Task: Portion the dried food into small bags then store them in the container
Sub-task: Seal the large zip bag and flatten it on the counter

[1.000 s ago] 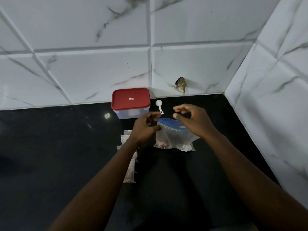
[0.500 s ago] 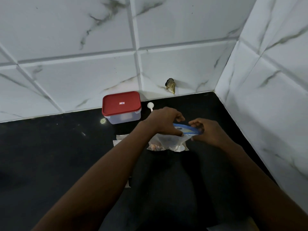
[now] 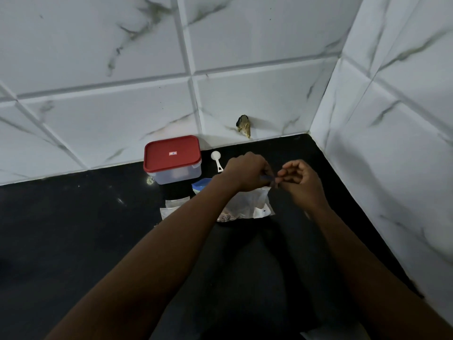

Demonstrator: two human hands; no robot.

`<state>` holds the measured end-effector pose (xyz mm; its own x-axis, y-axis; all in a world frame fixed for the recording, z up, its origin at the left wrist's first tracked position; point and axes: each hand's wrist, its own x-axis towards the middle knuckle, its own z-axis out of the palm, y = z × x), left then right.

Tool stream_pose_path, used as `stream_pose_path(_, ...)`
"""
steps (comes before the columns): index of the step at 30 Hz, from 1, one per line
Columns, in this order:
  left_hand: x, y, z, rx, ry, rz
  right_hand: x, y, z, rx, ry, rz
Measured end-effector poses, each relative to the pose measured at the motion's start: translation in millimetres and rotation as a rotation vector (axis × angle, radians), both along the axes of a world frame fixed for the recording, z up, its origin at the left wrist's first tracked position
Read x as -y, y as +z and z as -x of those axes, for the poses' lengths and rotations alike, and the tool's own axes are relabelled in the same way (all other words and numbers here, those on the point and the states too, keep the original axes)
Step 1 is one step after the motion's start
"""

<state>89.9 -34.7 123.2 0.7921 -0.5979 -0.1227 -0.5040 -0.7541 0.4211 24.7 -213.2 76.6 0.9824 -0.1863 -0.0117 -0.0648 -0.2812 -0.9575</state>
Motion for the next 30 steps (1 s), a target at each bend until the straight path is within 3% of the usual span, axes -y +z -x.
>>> stream_pose_path(6,-20,-5,-7,-0.028,0.058,0.185,-1,-51,15,-0.195,0.13,0.189)
stream_pose_path(16,-37,-5,-5,-0.068,0.12,0.36,-9,-65,13,-0.195,0.141,0.346)
stream_pose_path(24,-39,-1,-5,-0.083,0.134,0.415,-8,-61,7,-0.234,0.122,0.365)
stream_pose_path(30,-37,1,-5,-0.144,0.068,0.341,-21,-17,-5,-0.059,0.163,0.146)
